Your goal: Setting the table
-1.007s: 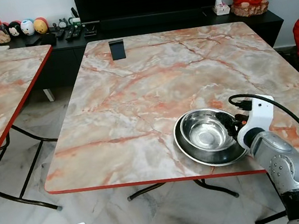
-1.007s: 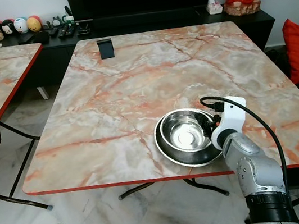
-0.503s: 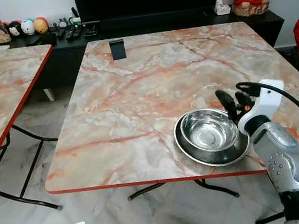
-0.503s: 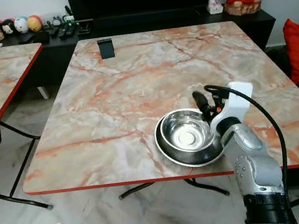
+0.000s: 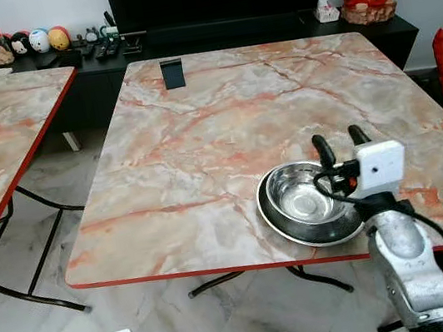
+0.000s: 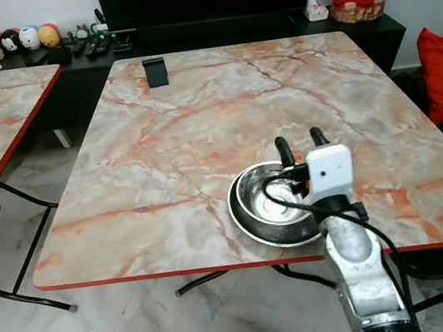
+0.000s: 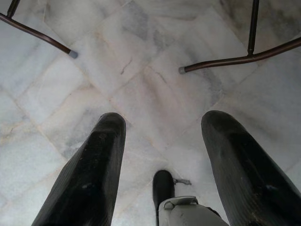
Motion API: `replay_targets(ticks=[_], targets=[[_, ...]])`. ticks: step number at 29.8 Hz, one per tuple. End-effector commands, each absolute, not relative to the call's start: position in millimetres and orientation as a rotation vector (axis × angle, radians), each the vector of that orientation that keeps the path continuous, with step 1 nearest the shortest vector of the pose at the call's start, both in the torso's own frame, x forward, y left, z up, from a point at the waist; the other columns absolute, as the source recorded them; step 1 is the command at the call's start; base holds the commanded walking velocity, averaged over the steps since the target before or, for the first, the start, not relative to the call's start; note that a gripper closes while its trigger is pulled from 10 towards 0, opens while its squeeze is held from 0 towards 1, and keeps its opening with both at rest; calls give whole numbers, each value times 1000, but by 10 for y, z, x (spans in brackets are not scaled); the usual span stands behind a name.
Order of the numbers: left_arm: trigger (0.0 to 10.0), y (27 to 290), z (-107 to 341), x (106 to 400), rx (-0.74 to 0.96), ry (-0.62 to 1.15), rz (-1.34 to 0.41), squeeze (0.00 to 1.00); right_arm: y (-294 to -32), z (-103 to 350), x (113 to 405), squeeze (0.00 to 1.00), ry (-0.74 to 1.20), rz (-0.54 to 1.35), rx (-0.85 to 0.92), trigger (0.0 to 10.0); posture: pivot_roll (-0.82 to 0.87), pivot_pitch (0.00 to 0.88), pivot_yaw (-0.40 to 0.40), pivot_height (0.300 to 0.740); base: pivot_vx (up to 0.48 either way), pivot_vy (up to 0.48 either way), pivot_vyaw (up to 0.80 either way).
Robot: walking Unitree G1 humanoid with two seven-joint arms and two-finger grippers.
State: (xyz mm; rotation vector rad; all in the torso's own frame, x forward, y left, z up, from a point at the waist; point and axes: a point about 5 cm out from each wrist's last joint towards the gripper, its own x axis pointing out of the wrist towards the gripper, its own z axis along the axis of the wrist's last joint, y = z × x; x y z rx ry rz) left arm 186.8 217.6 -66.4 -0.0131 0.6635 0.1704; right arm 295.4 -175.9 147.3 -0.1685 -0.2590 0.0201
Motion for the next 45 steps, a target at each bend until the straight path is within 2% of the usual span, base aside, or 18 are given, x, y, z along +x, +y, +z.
replay_targets(ticks=[1,11,21,30,34,45], targets=[[10000,2210,-679,1828,7,679,158,0,-1802,1442,2947,0,-263,-12,-175,10000,-109,0,-8,736,0,0,0],[10000,2220,-686,1821,9,692,154,0,-1945,1341,2980,0,-238,-108,-40,10000,-111,0,5,736,0,0,0],[10000,2190,-693,1825,6,697,143,0,-1831,1373,3035,0,-267,-66,-38,10000,-96,0,7,736,0,180,0],[10000,2190,-701,1805,7,699,140,0,-1824,1364,3048,0,-271,-64,-63,10000,-94,0,12,736,0,271,0],[10000,2185,-694,1814,9,693,138,0,-1820,1364,3050,0,-279,-53,-90,10000,-96,0,15,736,0,291,706],[10000,2181,-674,1856,10,683,133,0,-1783,1389,3068,0,-294,-48,-58,10000,-105,0,25,736,0,291,0]])
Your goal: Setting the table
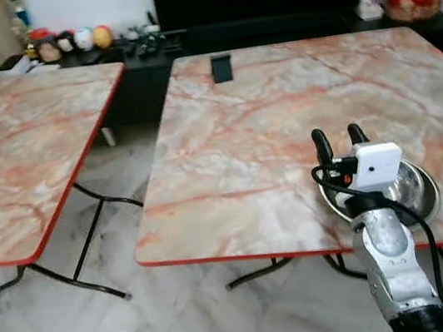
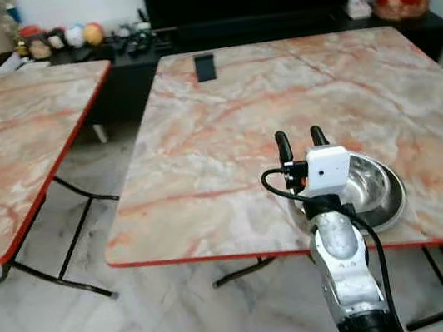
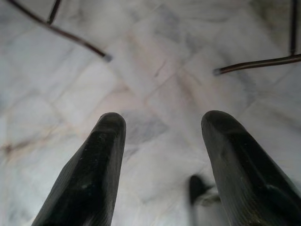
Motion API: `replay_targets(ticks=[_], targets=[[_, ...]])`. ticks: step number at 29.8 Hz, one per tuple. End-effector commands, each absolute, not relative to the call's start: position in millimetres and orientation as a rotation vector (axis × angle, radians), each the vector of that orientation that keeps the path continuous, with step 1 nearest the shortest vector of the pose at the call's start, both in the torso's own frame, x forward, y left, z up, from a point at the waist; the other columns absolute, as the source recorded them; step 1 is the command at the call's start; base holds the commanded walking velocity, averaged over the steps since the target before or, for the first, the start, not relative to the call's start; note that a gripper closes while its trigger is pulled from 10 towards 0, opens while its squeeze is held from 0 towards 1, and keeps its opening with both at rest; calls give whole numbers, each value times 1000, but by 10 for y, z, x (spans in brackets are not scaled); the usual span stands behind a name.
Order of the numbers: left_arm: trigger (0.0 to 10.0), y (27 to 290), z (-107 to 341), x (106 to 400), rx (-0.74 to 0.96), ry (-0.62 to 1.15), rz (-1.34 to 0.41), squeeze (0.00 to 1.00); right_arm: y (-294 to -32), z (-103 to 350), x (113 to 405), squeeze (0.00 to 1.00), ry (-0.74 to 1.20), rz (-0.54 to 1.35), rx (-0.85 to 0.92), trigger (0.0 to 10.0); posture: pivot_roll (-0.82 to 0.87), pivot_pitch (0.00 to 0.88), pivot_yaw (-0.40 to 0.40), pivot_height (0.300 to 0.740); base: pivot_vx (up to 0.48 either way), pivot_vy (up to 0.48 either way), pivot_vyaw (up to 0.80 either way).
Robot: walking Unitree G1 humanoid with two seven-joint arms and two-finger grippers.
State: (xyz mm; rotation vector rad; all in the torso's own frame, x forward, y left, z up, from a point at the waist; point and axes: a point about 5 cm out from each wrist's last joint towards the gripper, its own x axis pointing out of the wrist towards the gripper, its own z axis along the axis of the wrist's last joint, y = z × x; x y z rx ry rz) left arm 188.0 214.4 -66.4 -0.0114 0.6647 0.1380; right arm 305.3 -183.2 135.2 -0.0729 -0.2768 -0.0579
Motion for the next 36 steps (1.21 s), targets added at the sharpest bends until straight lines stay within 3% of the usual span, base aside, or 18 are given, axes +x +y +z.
replay_targets(ticks=[1,36], targets=[[10000,2182,-674,1856,10,682,133,0,-1776,1393,3072,0,-295,-46,-59,10000,-106,0,26,736,0,289,0],[10000,2216,-652,1894,-7,675,176,0,-1641,1465,3193,0,-296,24,-65,10000,-85,0,-4,736,0,290,0]])
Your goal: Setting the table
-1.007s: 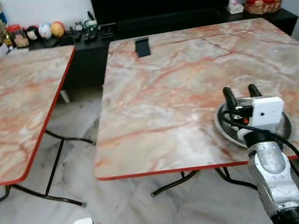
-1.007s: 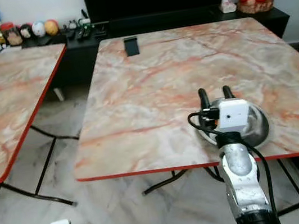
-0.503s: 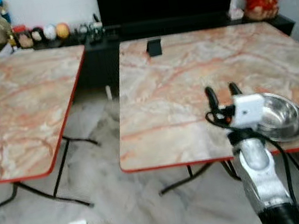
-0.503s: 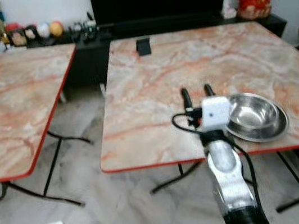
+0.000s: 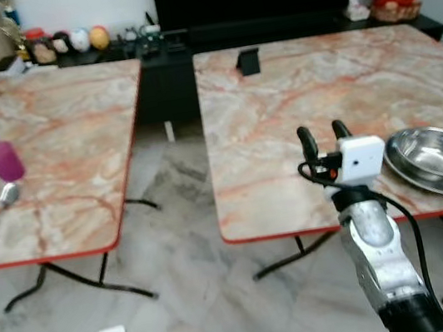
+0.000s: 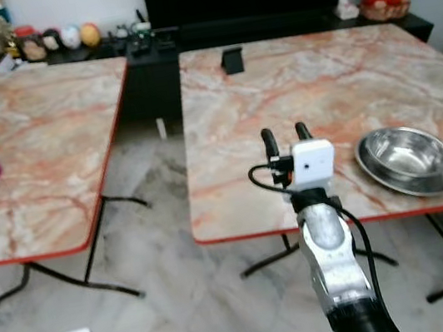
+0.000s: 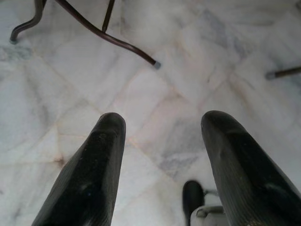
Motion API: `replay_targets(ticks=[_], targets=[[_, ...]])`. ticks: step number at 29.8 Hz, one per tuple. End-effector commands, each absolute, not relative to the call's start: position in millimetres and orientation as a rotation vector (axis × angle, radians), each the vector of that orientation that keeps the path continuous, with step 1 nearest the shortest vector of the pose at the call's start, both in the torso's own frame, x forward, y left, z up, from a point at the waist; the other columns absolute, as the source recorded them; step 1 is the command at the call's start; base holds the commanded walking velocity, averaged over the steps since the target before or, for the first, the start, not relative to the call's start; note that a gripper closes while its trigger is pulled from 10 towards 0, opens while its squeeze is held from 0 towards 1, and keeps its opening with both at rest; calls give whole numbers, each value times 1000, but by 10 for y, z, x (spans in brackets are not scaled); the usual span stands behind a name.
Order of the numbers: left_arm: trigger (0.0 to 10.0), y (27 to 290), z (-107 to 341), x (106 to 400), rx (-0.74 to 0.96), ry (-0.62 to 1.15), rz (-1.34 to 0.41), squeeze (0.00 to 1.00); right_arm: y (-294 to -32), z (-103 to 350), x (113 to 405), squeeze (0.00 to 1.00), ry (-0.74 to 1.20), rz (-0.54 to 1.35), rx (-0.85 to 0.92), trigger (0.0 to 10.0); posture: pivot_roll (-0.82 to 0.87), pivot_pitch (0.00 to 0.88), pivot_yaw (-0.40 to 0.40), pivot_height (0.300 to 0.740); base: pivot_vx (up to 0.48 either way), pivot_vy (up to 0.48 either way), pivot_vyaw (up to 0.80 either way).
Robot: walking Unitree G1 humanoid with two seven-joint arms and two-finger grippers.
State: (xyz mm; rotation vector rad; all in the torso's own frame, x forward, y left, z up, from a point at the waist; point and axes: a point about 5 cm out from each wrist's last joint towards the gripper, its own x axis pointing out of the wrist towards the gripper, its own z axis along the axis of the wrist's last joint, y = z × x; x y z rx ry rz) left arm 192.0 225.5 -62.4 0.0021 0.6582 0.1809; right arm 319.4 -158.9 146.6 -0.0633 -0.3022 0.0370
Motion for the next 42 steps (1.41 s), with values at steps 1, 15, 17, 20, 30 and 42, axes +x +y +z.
replay_targets(ticks=[1,15,17,20,30,42], targets=[[10000,2216,-652,1894,-7,675,176,0,-1641,1465,3193,0,-296,24,-65,10000,-85,0,-4,736,0,289,0],[10000,2269,-728,1768,-16,747,195,0,-1610,1449,3207,0,-279,49,-66,10000,-80,0,-12,736,0,290,0],[10000,2268,-732,1764,-17,750,196,0,-1609,1449,3209,0,-278,51,-65,10000,-79,0,-13,736,0,289,0],[10000,2268,-736,1759,-19,755,196,0,-1604,1444,3214,0,-274,51,-66,10000,-79,0,-13,736,0,286,0],[10000,2272,-738,1762,-19,762,196,0,-1609,1433,3224,0,-264,41,-56,10000,-81,0,-11,736,0,291,0],[10000,2241,-748,1759,-23,767,193,0,-1609,1446,3232,0,-267,40,-50,10000,-82,0,-16,736,0,319,0]])
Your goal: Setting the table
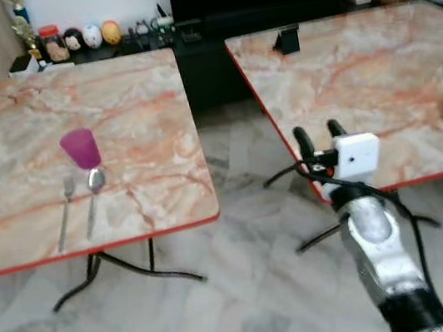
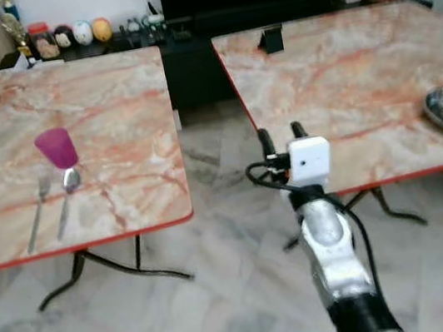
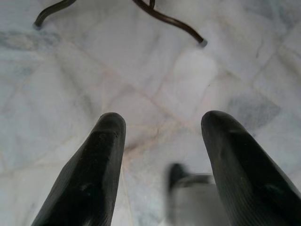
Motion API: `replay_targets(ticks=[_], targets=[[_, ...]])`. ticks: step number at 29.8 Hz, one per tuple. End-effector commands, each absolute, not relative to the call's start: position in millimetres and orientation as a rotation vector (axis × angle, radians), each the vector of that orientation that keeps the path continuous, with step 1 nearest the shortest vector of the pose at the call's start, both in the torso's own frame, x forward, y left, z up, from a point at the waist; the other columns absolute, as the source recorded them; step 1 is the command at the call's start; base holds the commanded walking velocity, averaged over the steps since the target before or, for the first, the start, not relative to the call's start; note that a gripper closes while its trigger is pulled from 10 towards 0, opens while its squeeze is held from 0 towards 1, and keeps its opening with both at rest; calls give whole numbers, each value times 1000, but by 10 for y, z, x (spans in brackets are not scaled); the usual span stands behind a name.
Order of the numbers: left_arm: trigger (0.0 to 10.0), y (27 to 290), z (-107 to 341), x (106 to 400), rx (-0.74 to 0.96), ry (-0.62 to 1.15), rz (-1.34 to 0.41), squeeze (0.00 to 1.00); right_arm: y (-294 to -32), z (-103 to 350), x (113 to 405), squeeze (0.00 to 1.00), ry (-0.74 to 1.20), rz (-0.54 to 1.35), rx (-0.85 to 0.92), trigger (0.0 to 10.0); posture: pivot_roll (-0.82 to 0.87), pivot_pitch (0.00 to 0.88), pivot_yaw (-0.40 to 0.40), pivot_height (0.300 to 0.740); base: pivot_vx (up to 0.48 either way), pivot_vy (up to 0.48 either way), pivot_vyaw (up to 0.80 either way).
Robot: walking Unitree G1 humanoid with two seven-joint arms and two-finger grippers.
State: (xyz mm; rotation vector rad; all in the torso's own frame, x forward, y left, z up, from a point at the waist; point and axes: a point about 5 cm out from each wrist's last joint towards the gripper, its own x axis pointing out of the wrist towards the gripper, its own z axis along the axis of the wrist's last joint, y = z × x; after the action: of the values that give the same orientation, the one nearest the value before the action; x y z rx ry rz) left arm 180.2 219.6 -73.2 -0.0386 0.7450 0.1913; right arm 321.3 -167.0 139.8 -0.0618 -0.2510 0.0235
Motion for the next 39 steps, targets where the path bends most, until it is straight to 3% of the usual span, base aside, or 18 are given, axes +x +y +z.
replay_targets(ticks=[1,39], targets=[[10000,2241,-748,1759,-23,767,193,0,-1607,1447,3232,0,-267,41,-50,10000,-82,0,-16,736,0,322,0],[10000,2250,-724,1798,-12,749,195,0,-1561,1493,3237,0,-299,67,-53,10000,-78,0,-15,736,0,323,0]])
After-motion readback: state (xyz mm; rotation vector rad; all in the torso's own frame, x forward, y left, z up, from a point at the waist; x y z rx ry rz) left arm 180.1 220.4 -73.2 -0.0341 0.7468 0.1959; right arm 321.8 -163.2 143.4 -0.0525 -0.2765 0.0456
